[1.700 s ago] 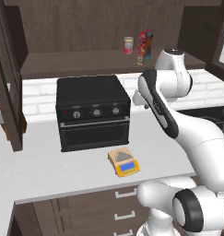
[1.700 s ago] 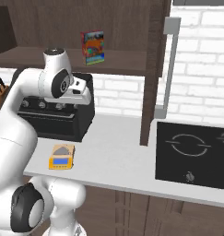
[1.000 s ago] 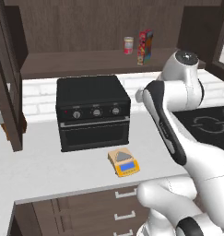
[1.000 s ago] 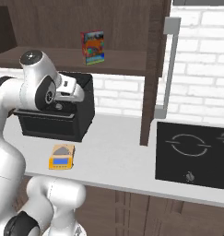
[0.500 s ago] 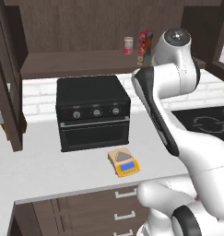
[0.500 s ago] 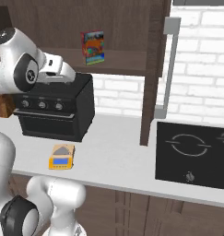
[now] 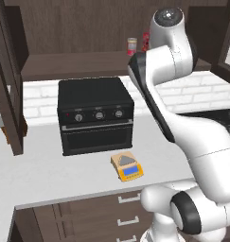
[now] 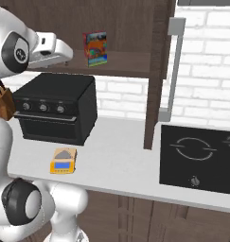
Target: Pick the cereal and place it on the digital scale for weighing, and close the cabinet.
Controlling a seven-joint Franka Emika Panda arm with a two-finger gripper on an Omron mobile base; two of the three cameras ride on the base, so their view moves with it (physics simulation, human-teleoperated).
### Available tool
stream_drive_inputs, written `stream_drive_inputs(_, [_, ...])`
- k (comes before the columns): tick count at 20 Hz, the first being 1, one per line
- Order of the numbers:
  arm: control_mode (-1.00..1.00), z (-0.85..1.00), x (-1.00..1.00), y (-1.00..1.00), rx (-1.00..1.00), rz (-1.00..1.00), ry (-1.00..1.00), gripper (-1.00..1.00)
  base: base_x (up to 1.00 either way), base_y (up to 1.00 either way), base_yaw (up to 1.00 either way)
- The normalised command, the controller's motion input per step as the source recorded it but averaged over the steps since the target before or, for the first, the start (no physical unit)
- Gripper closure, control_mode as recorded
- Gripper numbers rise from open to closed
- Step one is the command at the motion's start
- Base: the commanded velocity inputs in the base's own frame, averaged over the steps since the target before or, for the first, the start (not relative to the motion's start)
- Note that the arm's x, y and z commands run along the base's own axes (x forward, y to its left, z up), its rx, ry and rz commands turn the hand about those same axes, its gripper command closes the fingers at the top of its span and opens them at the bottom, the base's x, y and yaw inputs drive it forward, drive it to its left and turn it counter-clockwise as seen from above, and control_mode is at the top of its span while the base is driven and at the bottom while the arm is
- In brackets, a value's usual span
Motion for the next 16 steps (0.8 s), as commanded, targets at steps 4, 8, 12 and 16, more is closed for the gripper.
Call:
stream_drive_inputs(4, [-1.0, 0.07, 0.36, 0.01, -0.05, -0.02, -0.03, -1.0, 0.0, 0.0, 0.0])
stream_drive_inputs(8, [-1.0, 0.06, 0.26, 0.0, 0.0, 0.0, -0.04, -1.0, 0.0, 0.0, 0.0])
stream_drive_inputs(12, [-1.0, 0.05, 0.21, 0.01, 0.0, -0.06, -0.11, -1.0, 0.0, 0.0, 0.0])
stream_drive_inputs(16, [-1.0, 0.0, 0.2, 0.07, 0.0, -0.13, -0.21, -1.0, 0.0, 0.0, 0.0])
